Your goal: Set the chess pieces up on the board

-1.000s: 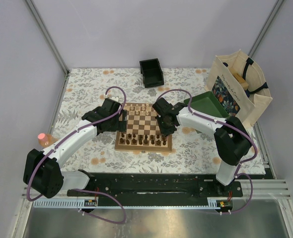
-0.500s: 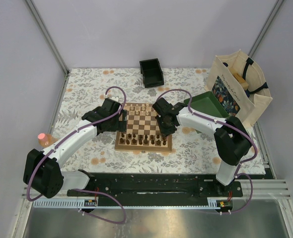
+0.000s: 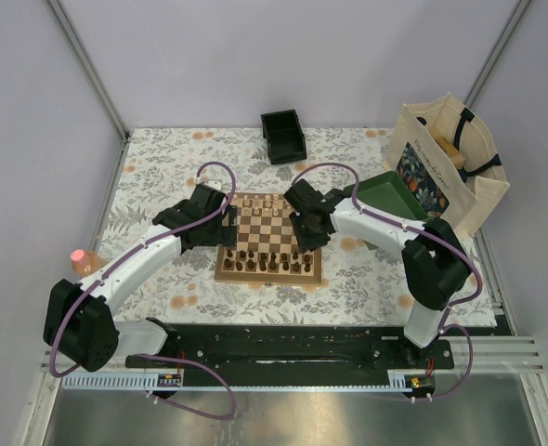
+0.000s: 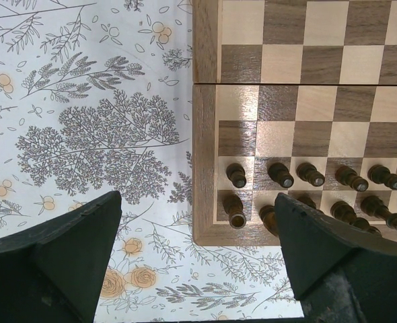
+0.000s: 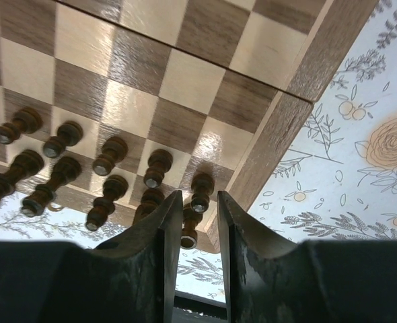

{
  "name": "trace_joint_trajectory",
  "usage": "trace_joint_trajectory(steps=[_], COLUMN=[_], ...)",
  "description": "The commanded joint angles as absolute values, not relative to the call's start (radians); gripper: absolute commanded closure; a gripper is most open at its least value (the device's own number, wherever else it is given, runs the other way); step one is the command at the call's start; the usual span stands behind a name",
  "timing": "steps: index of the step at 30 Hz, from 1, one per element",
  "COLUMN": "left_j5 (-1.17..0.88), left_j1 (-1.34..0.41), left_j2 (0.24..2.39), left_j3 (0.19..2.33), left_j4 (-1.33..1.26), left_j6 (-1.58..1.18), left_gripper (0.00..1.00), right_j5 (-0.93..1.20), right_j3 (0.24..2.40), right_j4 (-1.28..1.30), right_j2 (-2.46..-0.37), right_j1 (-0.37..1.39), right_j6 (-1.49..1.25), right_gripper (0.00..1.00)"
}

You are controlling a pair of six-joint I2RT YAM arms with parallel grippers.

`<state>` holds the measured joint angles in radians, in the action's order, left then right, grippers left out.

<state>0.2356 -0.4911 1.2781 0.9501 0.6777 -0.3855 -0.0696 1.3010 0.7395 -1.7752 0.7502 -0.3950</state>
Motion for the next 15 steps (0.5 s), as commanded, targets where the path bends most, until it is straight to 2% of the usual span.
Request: trace_joint_trajectory(steps=[1,15], left_j5=[0.27,0.265], left_j1=[-0.485,-0.448], left_j2=[1.241,1.236], left_j3=[1.0,1.057], left_j4=[0.618,0.604], left_j6=[-0.399,-0.403], left_gripper=[0.01,0.01], right_j5=[-0.112,-0.106], right_j3=[1.393,1.437], right_j4=[0.752,0.736], right_j2=[-1.743,-1.743], right_j1=[0.758,0.758], right_j6=[-0.371,-0.379], right_gripper=[0.64,0.63])
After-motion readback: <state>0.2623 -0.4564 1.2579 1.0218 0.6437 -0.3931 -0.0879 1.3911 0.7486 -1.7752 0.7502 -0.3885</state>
